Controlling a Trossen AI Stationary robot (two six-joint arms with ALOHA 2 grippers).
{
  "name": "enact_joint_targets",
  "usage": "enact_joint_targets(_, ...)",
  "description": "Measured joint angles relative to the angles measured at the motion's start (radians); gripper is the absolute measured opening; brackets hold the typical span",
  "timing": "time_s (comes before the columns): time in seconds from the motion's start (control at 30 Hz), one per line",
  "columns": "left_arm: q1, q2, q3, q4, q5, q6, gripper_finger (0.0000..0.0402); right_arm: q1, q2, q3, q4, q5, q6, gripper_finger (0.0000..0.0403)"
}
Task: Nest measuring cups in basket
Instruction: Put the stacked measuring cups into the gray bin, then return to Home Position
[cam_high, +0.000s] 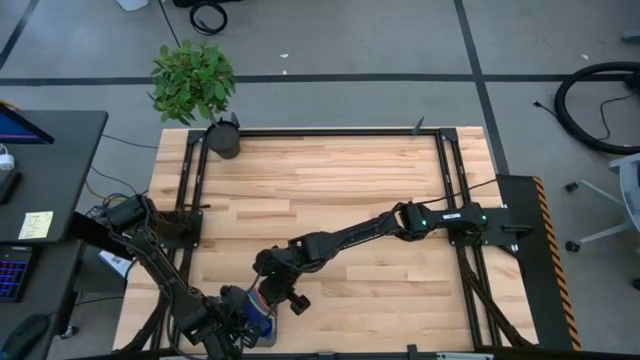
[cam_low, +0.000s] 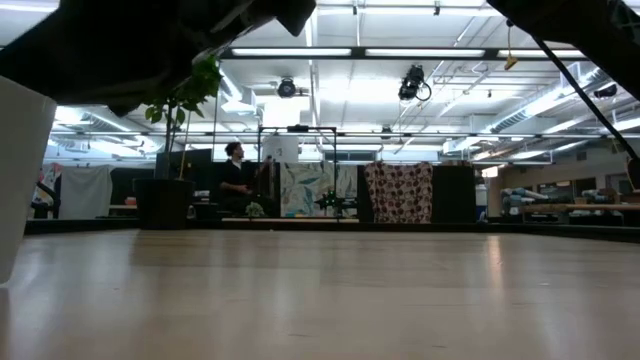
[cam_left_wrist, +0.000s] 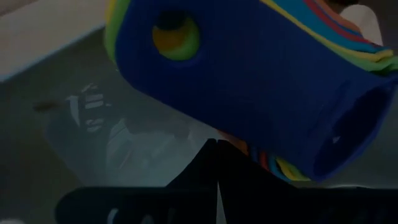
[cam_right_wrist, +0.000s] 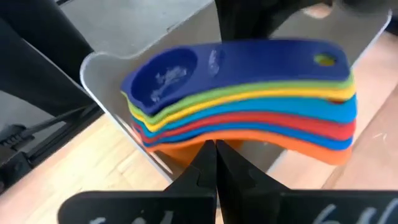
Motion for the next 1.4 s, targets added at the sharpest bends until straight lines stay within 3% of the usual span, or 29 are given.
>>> enact_joint_targets(0.6,0.011,0.059,0.003,0.163,-0.03,-0.028,0.0006,0.001,-0.001,-0.043,0.183,0.006,-0.002,0.0)
enact_joint_targets(0.93,0.006,0.066,0.066,0.011,-0.068,-0.007,0.0004,-0.005,-0.011,-0.043,0.192,-0.005,-0.002,0.0)
enact_joint_targets(1.4,-0.016,0.048,0.07,-0.052,-0.086,-0.003,0.0003,-0.022,-0.069,-0.043,0.186,0.003,-0.018,0.0)
